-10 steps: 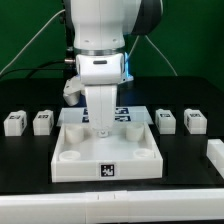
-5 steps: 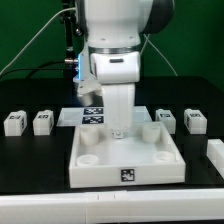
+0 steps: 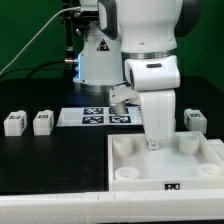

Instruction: Assemble one leg

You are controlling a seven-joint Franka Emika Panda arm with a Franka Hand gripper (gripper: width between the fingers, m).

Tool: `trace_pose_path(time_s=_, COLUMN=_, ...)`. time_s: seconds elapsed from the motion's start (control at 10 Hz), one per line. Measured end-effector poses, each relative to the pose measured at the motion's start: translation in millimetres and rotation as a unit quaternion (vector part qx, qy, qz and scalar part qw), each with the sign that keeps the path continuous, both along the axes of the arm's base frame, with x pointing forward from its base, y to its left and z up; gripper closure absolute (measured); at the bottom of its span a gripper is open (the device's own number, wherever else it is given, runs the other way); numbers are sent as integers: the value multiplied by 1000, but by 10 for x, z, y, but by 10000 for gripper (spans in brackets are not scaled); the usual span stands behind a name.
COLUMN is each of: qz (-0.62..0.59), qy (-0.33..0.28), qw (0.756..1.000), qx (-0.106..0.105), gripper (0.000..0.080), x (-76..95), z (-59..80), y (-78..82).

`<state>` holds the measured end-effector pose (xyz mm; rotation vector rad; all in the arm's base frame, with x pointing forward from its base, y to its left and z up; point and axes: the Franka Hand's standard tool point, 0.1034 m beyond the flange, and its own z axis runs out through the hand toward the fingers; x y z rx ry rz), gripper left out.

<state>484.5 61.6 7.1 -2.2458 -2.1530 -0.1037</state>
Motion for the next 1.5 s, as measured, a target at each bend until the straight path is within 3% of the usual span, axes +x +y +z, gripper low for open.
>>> trace_pose_path(time_s=0.2, qz=-9, qy=1, qw=1000, qx=1, gripper=749, x=101, z=-15, y=33)
trace_pose_path(time_s=0.8, qz=-18, qy=30, qw=999, qx=-12, gripper=748, x=95, z=-17, y=33)
trace_pose_path(time_s=0.9, qz=-18, qy=31, qw=999, qx=-12, gripper=650, x=93, z=-24, y=31)
trace_pose_path(time_s=1.0, qz=-18, qy=31, qw=999, qx=-12, gripper=650, x=92, z=-26, y=29)
trace_pose_path(time_s=1.1, qz=-18, qy=31, qw=999, qx=-12, gripper=425, x=91, z=-27, y=28)
trace_pose_path(time_s=1.2, qz=-19, qy=30, qw=999, qx=-12, gripper=425, x=94, z=-25, y=28)
trace_pose_path(time_s=1.4, qz=-19, qy=30, qw=999, qx=-12, gripper=180, x=101, z=-21, y=27)
trace_pose_path(time_s=1.5, qz=-19, qy=30, qw=999, qx=-12, gripper=159, x=102, z=-20, y=27)
